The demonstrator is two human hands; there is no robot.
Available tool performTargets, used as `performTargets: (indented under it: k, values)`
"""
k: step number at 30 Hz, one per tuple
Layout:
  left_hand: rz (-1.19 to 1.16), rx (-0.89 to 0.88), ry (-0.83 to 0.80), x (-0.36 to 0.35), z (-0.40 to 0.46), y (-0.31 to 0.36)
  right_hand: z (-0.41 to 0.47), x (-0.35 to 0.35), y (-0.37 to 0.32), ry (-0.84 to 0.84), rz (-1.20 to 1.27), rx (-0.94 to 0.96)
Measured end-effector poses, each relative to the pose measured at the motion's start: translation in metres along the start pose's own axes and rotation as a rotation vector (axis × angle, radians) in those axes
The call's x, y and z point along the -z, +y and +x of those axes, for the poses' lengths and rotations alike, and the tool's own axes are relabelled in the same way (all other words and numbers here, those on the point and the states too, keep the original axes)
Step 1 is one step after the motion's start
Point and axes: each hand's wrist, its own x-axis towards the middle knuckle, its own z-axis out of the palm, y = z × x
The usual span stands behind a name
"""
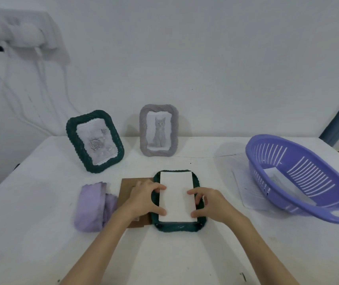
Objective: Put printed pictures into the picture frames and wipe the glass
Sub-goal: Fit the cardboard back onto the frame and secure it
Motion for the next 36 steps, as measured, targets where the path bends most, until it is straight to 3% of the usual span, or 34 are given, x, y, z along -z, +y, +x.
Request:
performTargets:
  k: [5,10,16,19,22,24,32,36]
  values:
    - [0.037,-0.006,-0.042,-0.002,-0.002,-0.004,-0.001,0.003,-0.001,-0.018,-0.111,0.007]
    - [0.046,-0.047,-0.002,-0.004,-0.002,-0.004,0.004,-0.001,-0.003,0.179,-0.085,0.066]
    - [0.156,-0.058,-0.036,-0.012,-0.001,-0.007,0.005,-0.012,0.001,0.129,-0.201,0.028]
    - [0.14,0.005,0.188,-0.013,-0.004,-0.012,0.005,-0.014,0.002,0.168,-0.191,0.022]
    - [0.093,0.214,0.485,-0.016,-0.009,-0.026,0.004,-0.014,0.003,0.217,-0.205,-0.003]
    - [0.092,0.301,0.508,-0.021,-0.01,-0.036,0.004,-0.016,0.004,0.216,-0.223,-0.013]
    - [-0.155,0.356,0.692,-0.018,-0.008,-0.033,0.004,-0.017,0.004,0.226,-0.191,-0.004]
    - [-0.26,0.277,0.836,0.004,-0.009,-0.019,0.005,-0.013,0.002,0.315,-0.174,0.045]
